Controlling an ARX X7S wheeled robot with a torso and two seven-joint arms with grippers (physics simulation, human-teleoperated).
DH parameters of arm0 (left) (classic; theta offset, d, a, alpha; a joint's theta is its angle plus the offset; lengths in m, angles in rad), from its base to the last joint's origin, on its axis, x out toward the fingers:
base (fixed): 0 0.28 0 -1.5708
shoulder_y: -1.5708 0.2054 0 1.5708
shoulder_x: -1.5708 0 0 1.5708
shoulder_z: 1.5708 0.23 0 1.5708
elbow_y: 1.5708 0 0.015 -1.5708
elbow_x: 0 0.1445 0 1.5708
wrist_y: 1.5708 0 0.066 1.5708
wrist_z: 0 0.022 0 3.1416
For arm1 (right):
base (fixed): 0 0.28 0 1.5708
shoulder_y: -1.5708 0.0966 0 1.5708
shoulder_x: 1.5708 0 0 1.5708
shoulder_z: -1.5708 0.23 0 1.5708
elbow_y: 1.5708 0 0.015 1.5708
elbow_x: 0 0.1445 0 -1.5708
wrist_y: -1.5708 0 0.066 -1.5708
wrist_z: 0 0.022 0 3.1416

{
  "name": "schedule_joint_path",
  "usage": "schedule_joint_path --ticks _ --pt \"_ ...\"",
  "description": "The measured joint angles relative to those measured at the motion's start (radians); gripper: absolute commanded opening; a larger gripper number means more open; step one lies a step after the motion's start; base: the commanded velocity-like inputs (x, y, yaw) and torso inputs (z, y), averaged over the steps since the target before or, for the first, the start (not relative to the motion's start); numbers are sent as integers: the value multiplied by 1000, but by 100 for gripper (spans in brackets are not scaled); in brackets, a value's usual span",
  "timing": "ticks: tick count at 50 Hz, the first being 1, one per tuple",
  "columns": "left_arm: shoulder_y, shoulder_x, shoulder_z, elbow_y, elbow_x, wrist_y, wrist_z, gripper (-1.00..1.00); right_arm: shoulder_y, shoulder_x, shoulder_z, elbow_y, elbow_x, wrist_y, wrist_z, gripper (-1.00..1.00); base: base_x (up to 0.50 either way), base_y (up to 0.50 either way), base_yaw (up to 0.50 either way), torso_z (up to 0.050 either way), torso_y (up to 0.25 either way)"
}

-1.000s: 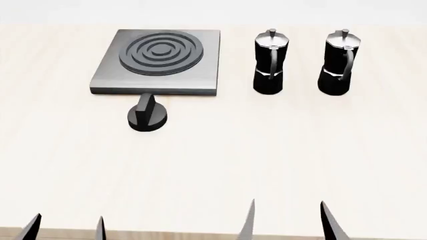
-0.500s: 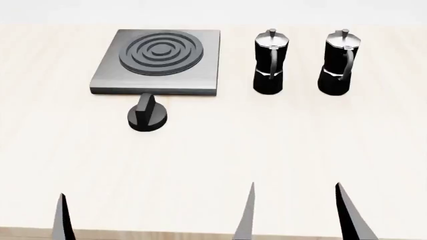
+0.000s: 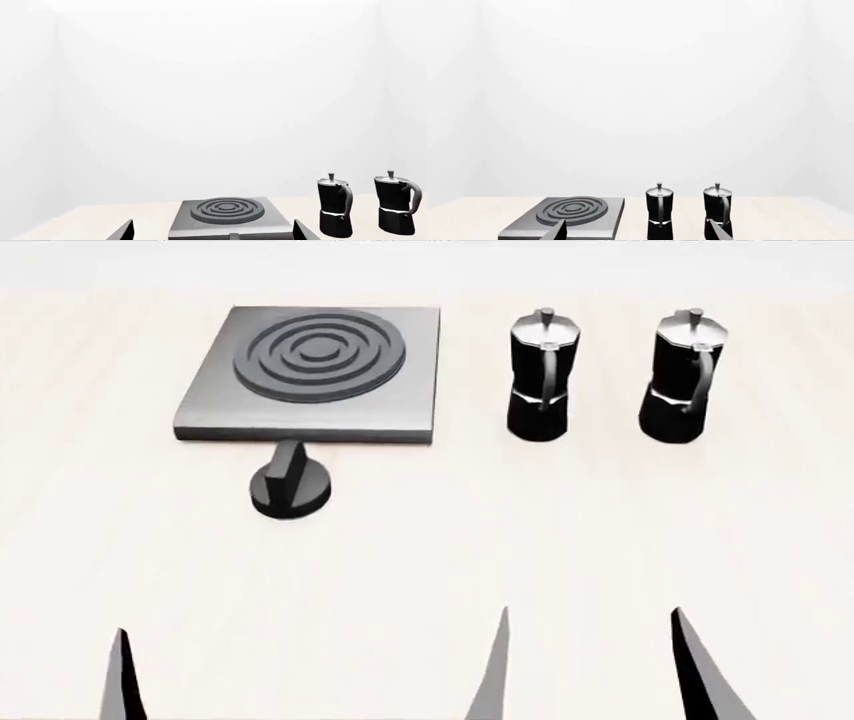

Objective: Put both moka pots on the stove.

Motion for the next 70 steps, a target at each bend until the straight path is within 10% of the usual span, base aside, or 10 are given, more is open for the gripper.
schedule_joint_path --ticks 70 --pt "-22 -31 51 -61 2 27 -44 100 5 51 -28 29 31 -35 54 100 228 0 0 0 0"
